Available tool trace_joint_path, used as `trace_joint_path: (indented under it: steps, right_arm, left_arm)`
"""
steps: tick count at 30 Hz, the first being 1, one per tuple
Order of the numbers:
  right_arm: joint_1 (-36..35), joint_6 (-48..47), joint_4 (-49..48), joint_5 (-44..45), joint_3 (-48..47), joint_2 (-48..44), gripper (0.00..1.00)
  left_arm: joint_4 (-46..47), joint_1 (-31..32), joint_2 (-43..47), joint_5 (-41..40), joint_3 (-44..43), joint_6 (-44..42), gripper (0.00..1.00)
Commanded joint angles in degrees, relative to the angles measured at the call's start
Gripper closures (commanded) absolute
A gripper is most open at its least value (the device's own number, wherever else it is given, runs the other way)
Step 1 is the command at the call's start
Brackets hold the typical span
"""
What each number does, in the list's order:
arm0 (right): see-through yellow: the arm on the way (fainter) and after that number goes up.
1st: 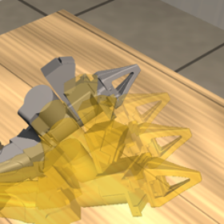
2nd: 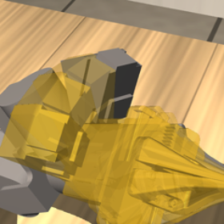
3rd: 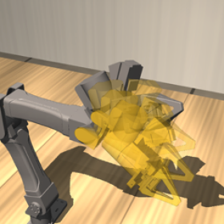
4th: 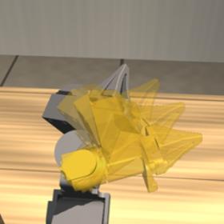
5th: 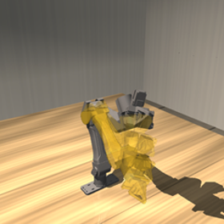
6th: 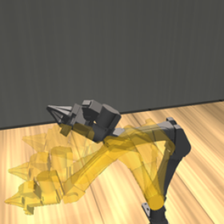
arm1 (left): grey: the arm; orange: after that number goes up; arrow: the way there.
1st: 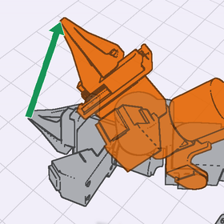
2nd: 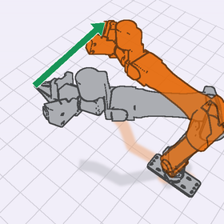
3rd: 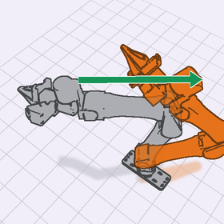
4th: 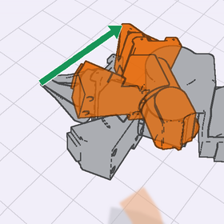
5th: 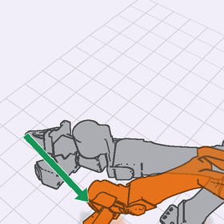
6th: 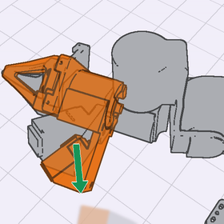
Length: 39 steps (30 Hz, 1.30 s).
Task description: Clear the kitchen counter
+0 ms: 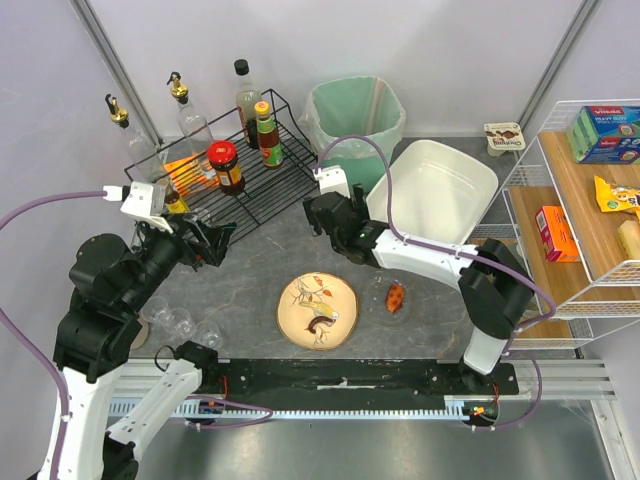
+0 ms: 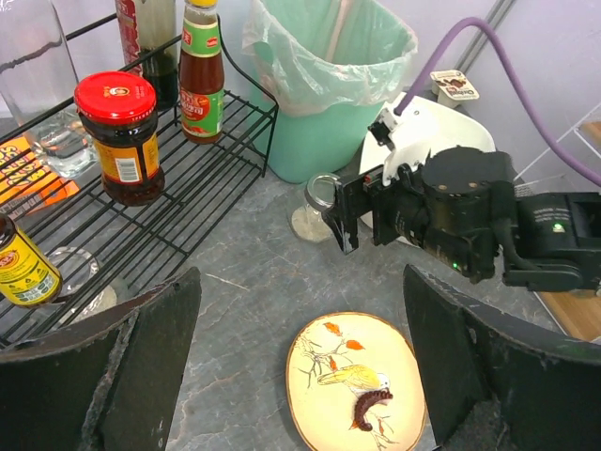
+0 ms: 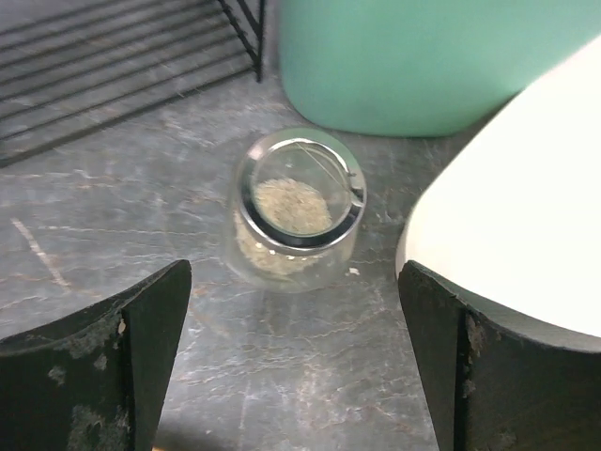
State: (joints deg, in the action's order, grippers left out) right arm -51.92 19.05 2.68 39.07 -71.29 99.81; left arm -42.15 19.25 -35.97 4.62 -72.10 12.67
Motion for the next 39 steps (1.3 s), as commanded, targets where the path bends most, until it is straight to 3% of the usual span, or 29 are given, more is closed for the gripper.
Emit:
trace_joint_path:
  steps: [1, 13, 29, 36, 39]
  right_arm:
    - [2.7, 4.7, 2.2, 0.9, -2.6, 3.1, 0.02]
    - [5.5, 6.4, -2.2, -4.1, -4.3, 8.8, 0.02]
    - [5.6, 12.1, -8.5, -0.8, -4.1, 14.4, 0.02]
    - [5.6, 13.4, -6.2, 0.0, -4.6, 15.8, 0.2]
    - [5.5, 12.2, -7.1, -0.7, -3.7, 15.0, 0.35]
  left_arm:
    - [0.1, -0.1, -0.1, 1.3, 0.0, 2.2, 0.07]
    - [0.6, -0.1, -0.8, 0.7, 0.0, 2.3, 0.07]
    - [0.6, -0.2, -1.0, -0.8, 0.1, 1.0, 0.07]
    - [0.5, -0.2, -1.0, -0.9, 0.4, 0.9, 0.07]
    - [0.6, -0.1, -0.8, -1.0, 0.6, 0.9, 0.07]
